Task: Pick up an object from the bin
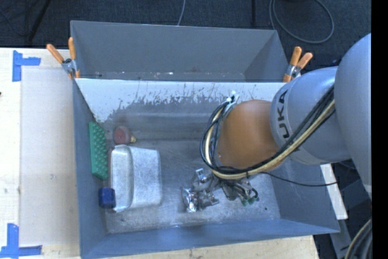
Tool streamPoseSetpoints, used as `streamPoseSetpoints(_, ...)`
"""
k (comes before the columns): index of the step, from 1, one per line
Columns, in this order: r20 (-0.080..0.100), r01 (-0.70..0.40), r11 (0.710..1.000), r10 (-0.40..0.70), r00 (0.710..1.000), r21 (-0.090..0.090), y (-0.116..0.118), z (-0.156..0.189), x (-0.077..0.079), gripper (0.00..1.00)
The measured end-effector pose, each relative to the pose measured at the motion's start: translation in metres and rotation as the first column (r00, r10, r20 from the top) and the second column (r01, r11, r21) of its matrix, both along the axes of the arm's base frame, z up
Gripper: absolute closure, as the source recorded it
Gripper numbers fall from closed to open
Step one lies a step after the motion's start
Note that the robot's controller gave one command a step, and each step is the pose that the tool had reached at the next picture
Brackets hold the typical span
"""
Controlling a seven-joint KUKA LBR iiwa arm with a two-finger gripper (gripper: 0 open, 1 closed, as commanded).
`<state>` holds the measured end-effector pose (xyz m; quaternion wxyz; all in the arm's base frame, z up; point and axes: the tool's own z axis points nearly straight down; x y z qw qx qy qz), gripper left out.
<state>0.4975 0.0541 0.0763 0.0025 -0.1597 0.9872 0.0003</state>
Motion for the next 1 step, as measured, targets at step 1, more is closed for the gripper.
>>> streamPoseSetpoints(1, 0.002, -0.105, 0.994, 0.105, 0.994, -0.003, -0.0726, 0.1684, 0.0043, 1.00)
